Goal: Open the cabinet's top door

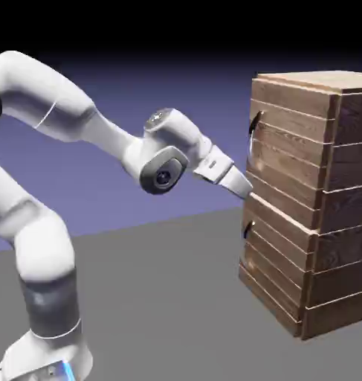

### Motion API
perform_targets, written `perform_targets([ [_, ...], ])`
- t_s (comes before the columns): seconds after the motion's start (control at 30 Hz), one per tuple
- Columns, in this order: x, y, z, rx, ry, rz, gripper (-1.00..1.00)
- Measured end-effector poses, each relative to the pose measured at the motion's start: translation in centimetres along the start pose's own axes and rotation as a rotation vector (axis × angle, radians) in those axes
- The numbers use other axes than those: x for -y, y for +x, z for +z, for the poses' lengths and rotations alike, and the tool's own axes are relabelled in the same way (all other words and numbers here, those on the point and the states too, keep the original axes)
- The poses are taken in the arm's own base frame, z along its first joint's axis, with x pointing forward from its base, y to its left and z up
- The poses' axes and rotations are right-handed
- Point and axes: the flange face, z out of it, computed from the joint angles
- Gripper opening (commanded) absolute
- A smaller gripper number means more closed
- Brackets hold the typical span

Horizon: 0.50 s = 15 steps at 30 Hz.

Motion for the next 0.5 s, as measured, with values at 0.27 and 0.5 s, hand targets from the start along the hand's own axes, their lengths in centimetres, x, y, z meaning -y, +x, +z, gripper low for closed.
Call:
perform_targets([
  [0.27, 0.9, 2.5, -4.2, -0.087, 0.057, 0.087, 0.00],
  [0.5, 1.8, 3.2, -7.5, -0.158, 0.119, 0.140, 0.00],
])
